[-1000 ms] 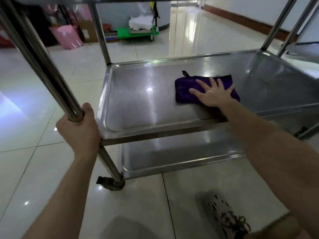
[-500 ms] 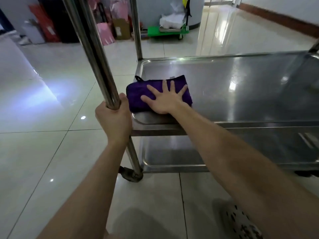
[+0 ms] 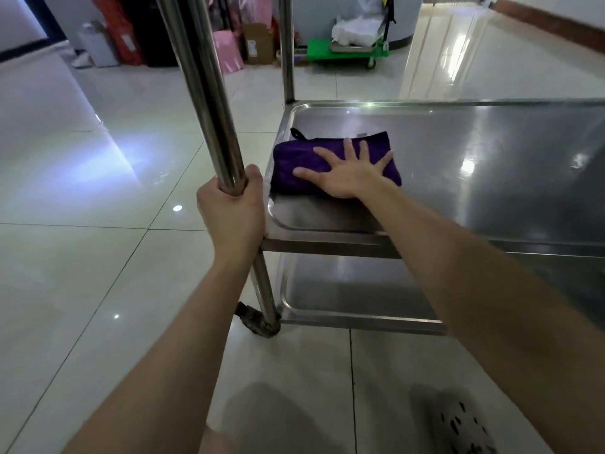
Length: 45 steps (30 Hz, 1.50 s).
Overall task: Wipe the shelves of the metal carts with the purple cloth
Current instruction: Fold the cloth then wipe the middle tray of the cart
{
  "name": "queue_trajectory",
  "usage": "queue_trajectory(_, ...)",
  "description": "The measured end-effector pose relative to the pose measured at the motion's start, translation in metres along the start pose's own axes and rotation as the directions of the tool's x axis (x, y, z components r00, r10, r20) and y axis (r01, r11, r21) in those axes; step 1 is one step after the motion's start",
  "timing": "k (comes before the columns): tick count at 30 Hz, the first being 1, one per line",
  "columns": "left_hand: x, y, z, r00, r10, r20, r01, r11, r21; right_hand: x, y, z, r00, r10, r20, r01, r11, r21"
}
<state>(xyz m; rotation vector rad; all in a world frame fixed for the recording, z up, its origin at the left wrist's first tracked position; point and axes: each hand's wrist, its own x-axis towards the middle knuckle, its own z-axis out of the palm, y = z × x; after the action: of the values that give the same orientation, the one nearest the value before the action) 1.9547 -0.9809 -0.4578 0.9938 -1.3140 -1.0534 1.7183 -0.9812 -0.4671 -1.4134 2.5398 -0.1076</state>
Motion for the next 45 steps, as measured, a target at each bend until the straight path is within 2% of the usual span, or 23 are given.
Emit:
queue_trajectory(5, 0.0, -0.005, 0.0, 0.999, 0.033, -0.022, -0.033, 0.999, 0.005, 0.087, -0.022, -0.024, 0.998, 0.067, 0.017, -0.066, 0.998, -0.021)
queue_trajectory(9, -0.001, -0.004, 0.002, 0.997, 0.06, -0.047, -0.059, 0.998, 0.018, 0.107, -0.034, -0.025, 0.998, 0.056, -0.019, -0.057, 0.997, -0.056)
queue_trajectory(13, -0.003, -0.001, 0.002, 0.998, 0.044, -0.042, -0.044, 0.999, 0.016, 0.066, -0.04, -0.017, 1.0, 0.004, -0.011, -0.004, 0.999, -0.032)
queue_trajectory(19, -0.004, 0.007, 0.001, 0.999, -0.01, -0.039, 0.012, 0.999, 0.051, -0.049, -0.041, 0.029, 0.986, -0.169, 0.01, 0.17, 0.984, -0.056)
queue_trajectory(23, -0.007, 0.011, -0.002, 0.998, -0.049, -0.032, 0.051, 0.994, 0.093, -0.091, 0.006, 0.024, 0.982, -0.182, 0.04, 0.184, 0.982, -0.033)
queue_trajectory(25, -0.008, 0.014, -0.002, 0.999, -0.047, -0.02, 0.05, 0.989, 0.138, -0.106, 0.053, 0.017, 0.992, -0.122, 0.032, 0.122, 0.992, -0.021)
queue_trajectory(26, -0.009, 0.015, -0.003, 0.999, -0.03, -0.042, 0.037, 0.986, 0.162, -0.114, 0.081, 0.013, 0.997, -0.07, 0.025, 0.07, 0.997, -0.012)
queue_trajectory(28, -0.017, 0.016, -0.007, 0.982, 0.052, -0.184, -0.014, 0.979, 0.204, -0.132, 0.134, 0.004, 0.998, 0.055, 0.011, -0.055, 0.998, 0.011)
queue_trajectory(29, -0.026, 0.017, -0.008, 0.95, 0.152, -0.272, -0.084, 0.966, 0.246, -0.141, 0.155, 0.0, 0.994, 0.111, 0.003, -0.111, 0.994, 0.017)
queue_trajectory(30, -0.039, 0.019, -0.006, 0.902, 0.319, -0.291, -0.224, 0.922, 0.315, -0.148, 0.17, -0.002, 0.989, 0.147, -0.004, -0.147, 0.989, 0.016)
queue_trajectory(31, -0.055, 0.02, 0.002, 0.834, 0.52, -0.186, -0.426, 0.82, 0.381, -0.152, 0.178, -0.003, 0.987, 0.161, -0.009, -0.161, 0.987, 0.013)
queue_trajectory(32, -0.071, 0.019, 0.014, 0.738, 0.675, 0.017, -0.628, 0.677, 0.383, -0.153, 0.18, -0.003, 0.987, 0.16, -0.012, -0.159, 0.987, 0.009)
queue_trajectory(33, -0.084, 0.018, 0.031, 0.635, 0.734, 0.242, -0.764, 0.549, 0.338, -0.154, 0.178, -0.002, 0.988, 0.153, -0.018, -0.153, 0.988, 0.004)
queue_trajectory(34, -0.093, 0.019, 0.051, 0.562, 0.71, 0.424, -0.827, 0.48, 0.292, -0.153, 0.176, -0.001, 0.989, 0.148, -0.029, -0.148, 0.989, 0.001)
queue_trajectory(35, -0.097, 0.024, 0.074, 0.546, 0.643, 0.537, -0.834, 0.476, 0.278, -0.153, 0.174, 0.0, 0.988, 0.146, -0.044, -0.147, 0.989, 0.0)
queue_trajectory(37, -0.096, 0.031, 0.117, 0.621, 0.448, 0.643, -0.759, 0.547, 0.352, -0.155, 0.172, 0.0, 0.987, 0.148, -0.061, -0.148, 0.989, 0.004)
queue_trajectory(40, -0.08, 0.027, 0.153, 0.688, 0.181, 0.703, -0.669, 0.534, 0.517, -0.156, 0.174, 0.0, 0.987, 0.154, -0.043, -0.153, 0.988, 0.013)
queue_trajectory(42, -0.074, 0.012, 0.157, 0.715, 0.131, 0.687, -0.639, 0.522, 0.565, -0.151, 0.174, 0.001, 0.986, 0.16, -0.046, -0.159, 0.987, 0.023)
queue_trajectory(45, -0.072, -0.002, 0.158, 0.744, 0.1, 0.661, -0.593, 0.556, 0.583, -0.144, 0.18, 0.001, 0.991, 0.13, -0.031, -0.128, 0.991, 0.035)
